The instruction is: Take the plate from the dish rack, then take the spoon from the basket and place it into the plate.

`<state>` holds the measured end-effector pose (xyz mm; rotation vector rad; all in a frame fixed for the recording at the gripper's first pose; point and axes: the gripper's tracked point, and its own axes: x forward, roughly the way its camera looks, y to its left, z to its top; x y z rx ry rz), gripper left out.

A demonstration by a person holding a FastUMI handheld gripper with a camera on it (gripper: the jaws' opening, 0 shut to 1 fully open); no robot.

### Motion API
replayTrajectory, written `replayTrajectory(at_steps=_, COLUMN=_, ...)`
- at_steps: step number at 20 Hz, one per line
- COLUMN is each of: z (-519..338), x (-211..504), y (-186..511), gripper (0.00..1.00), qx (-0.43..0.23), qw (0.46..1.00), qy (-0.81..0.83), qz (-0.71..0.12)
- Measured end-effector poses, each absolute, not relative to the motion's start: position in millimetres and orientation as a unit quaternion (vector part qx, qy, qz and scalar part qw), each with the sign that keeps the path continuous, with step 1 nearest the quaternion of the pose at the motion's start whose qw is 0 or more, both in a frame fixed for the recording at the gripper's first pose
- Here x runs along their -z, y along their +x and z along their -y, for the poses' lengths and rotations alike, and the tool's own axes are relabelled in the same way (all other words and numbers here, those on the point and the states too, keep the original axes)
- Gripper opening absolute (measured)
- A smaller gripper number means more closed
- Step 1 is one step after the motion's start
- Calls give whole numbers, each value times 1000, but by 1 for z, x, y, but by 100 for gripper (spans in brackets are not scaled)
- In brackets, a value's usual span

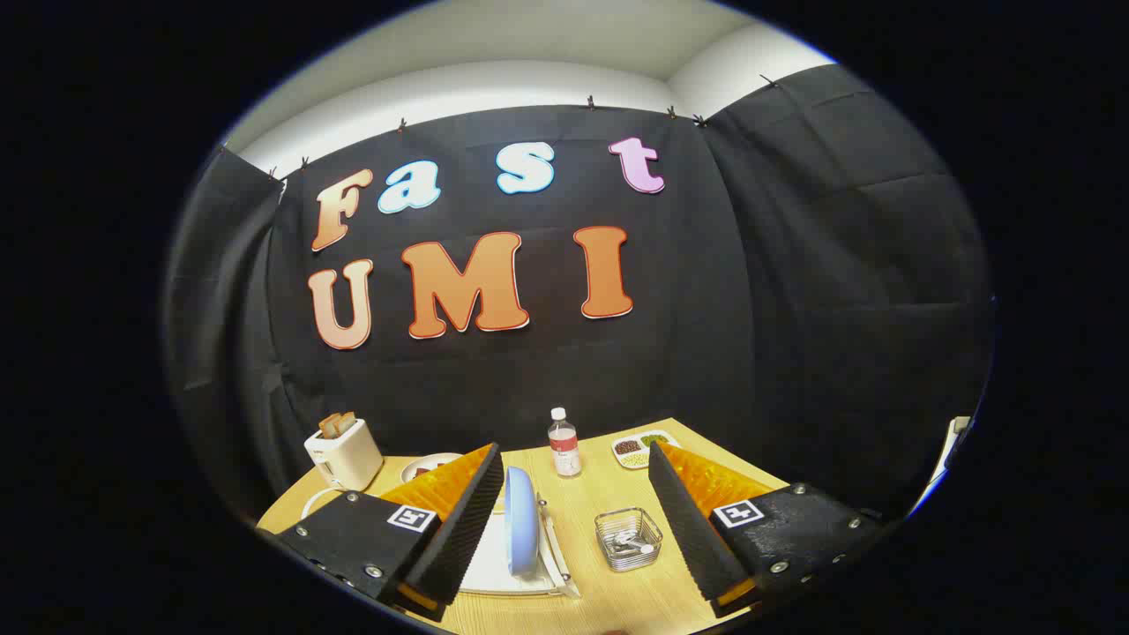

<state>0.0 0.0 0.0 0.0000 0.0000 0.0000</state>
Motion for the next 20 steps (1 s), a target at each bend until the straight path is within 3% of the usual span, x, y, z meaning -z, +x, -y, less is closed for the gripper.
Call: replayTrajectory(at_steps=20, z=-44, x=20, y=24, gripper=98, qx=-33, qw=998, qy=-24, qz=-55)
